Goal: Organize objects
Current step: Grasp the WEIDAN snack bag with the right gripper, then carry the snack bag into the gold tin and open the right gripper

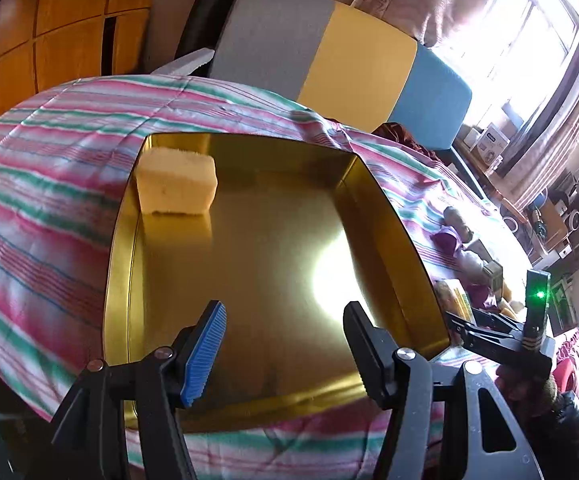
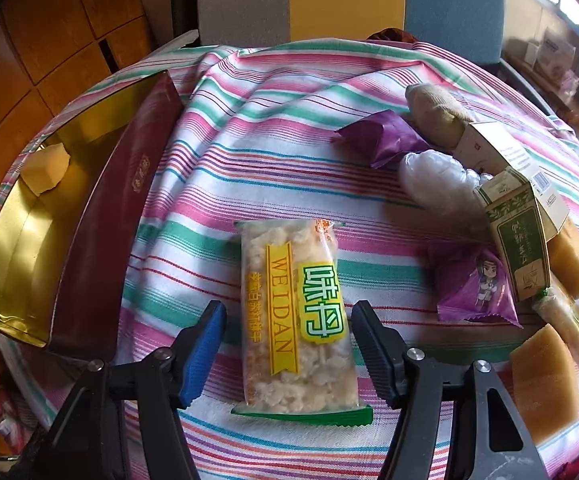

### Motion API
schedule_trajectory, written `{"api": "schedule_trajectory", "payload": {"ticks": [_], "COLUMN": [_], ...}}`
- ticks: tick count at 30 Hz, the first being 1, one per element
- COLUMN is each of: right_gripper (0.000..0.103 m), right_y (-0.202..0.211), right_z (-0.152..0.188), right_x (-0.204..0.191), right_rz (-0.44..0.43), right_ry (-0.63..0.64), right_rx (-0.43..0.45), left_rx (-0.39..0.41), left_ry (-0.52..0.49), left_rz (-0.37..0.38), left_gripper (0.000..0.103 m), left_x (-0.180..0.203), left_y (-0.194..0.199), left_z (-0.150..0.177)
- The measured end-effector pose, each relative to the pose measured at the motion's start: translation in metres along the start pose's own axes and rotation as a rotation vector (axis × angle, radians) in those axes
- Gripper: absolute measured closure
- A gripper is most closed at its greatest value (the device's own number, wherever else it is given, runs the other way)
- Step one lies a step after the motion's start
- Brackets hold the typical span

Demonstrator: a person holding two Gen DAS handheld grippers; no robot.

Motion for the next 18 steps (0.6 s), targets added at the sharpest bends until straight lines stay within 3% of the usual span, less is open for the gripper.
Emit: {"api": "schedule_trajectory", "payload": {"ticks": [9,12,18], "right_gripper": [0.038,0.055,0.057], "right_y": [0.000,0.006,0.022], "right_z": [0.002,0.006,0.000], "right_x": [-0.001,-0.005,0.000], "right_rz": [0.025,0.035,0.042], "right_ry": [0.006,0.037,-0.044], "right_rx": [0.018,0.067,0.091], "left_rx": [-0.005,-0.002,0.032], "left_ry": [0.055,0.078,0.109], "left_rz": [-0.033,-0.054,-0.109], "left_gripper": [0.041,0.041,0.041], "left_x": [-0.021,-0.034,-0.058], "left_y": [0.017,0.025,0.042], "left_z": [0.017,0.022,0.021]}}
Point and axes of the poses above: each gripper's, at about its wrist camera, not at the fingertips, and y roughly against the way its jaws point, x to its right, z to its underside, the point moved 8 cm from there along -y, roughly the way its jaws point, and after that the axes turned 9 degrees about x, right-handed, at the moved point
